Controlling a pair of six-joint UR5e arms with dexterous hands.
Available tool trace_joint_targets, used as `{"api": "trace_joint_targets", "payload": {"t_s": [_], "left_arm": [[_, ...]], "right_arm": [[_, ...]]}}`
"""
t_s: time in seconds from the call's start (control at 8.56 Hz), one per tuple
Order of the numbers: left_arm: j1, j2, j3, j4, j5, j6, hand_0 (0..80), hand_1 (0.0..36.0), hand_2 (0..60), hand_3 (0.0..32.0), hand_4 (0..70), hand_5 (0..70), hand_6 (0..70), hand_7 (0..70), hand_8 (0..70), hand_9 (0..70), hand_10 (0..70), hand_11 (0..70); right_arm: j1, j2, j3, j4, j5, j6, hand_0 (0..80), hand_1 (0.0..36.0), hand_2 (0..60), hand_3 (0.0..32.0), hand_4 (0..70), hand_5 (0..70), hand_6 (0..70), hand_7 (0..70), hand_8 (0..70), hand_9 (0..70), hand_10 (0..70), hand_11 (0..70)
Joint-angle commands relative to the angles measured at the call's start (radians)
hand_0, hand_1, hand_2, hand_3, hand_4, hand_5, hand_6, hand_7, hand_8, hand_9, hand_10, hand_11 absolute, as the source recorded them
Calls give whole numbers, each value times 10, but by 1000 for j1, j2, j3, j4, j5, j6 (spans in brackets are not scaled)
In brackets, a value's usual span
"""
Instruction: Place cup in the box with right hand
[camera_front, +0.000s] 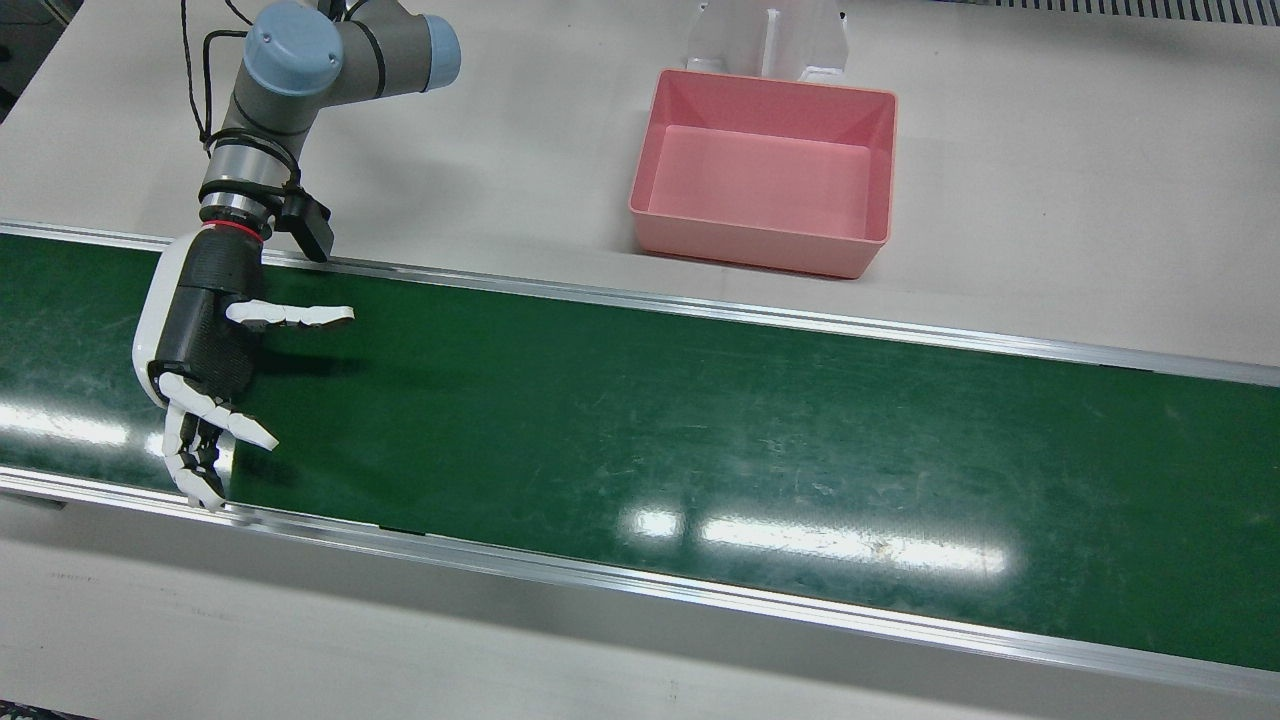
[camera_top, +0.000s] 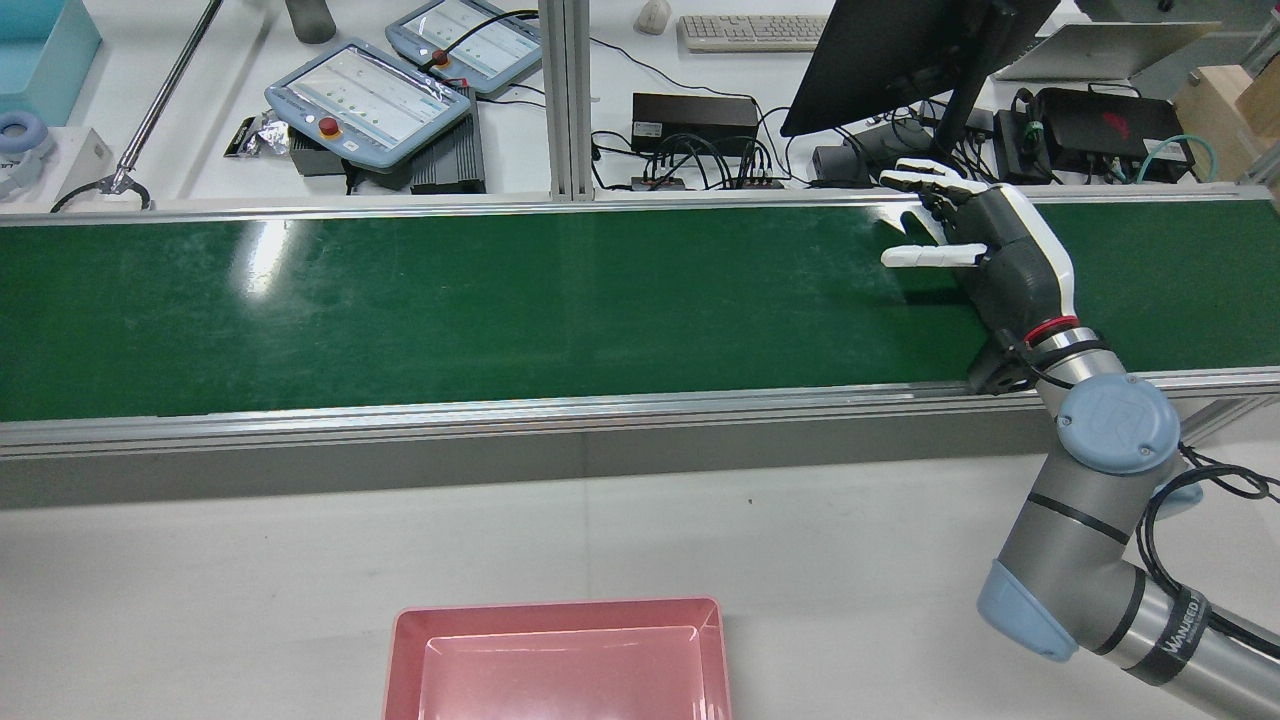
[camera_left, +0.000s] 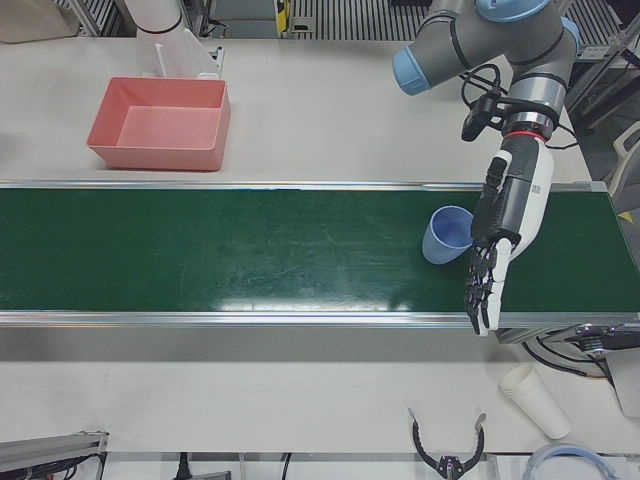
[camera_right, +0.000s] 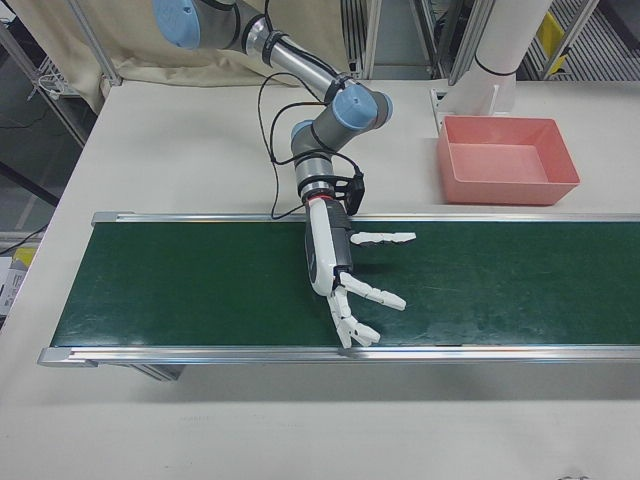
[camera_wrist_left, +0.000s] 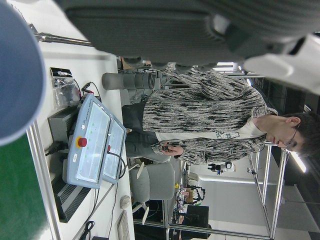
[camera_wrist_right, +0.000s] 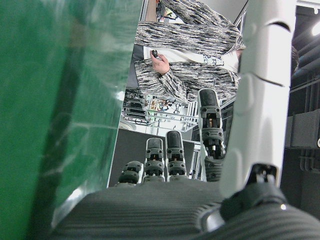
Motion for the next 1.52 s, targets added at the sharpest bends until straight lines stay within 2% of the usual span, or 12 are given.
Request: {"api": "trace_joint_targets", "payload": {"t_s": [0.0, 0.12, 0.23, 0.35, 0.47, 0.58, 0.7, 0.82, 1.17, 1.4], "left_arm": [[0, 0, 0, 0, 0, 0, 0, 0, 0, 0, 0, 0, 0, 0, 0, 0, 0, 0], [0, 0, 0, 0, 0, 0, 0, 0, 0, 0, 0, 0, 0, 0, 0, 0, 0, 0], [0, 0, 0, 0, 0, 0, 0, 0, 0, 0, 0, 0, 0, 0, 0, 0, 0, 0], [0, 0, 0, 0, 0, 0, 0, 0, 0, 0, 0, 0, 0, 0, 0, 0, 0, 0], [0, 0, 0, 0, 0, 0, 0, 0, 0, 0, 0, 0, 0, 0, 0, 0, 0, 0], [0, 0, 0, 0, 0, -2, 0, 0, 0, 0, 0, 0, 0, 0, 0, 0, 0, 0], [0, 0, 0, 0, 0, 0, 0, 0, 0, 0, 0, 0, 0, 0, 0, 0, 0, 0], [0, 0, 0, 0, 0, 0, 0, 0, 0, 0, 0, 0, 0, 0, 0, 0, 0, 0], [0, 0, 0, 0, 0, 0, 0, 0, 0, 0, 0, 0, 0, 0, 0, 0, 0, 0], [0, 0, 0, 0, 0, 0, 0, 0, 0, 0, 0, 0, 0, 0, 0, 0, 0, 0]], "right_arm": [[-4, 2, 0, -1, 1, 0, 633, 154, 6, 0, 296, 75, 80, 300, 109, 181, 41, 79], [-4, 6, 0, -1, 0, 0, 639, 144, 0, 0, 329, 74, 82, 307, 111, 184, 44, 82], [-5, 8, 0, -1, -2, -2, 639, 144, 0, 0, 329, 74, 82, 307, 111, 184, 44, 82], [-5, 8, 0, -1, -5, 0, 616, 169, 14, 0, 230, 75, 78, 294, 106, 175, 33, 68], [-5, 8, 2, -1, -7, 0, 604, 187, 23, 0, 200, 75, 76, 285, 102, 169, 29, 63], [-5, 8, 3, -1, -8, 0, 641, 143, 0, 0, 256, 76, 75, 277, 102, 167, 28, 61], [-5, 6, 3, -1, -8, 0, 595, 199, 41, 0, 201, 75, 77, 286, 104, 171, 29, 62], [-5, 8, 3, -1, -8, 0, 623, 165, 16, 0, 251, 75, 77, 288, 106, 174, 30, 64], [-5, 6, 3, -1, -8, 2, 615, 175, 25, 0, 241, 75, 77, 290, 106, 174, 30, 63], [-5, 6, 3, -1, -8, 3, 617, 168, 19, 0, 261, 75, 79, 295, 106, 176, 30, 64]]}}
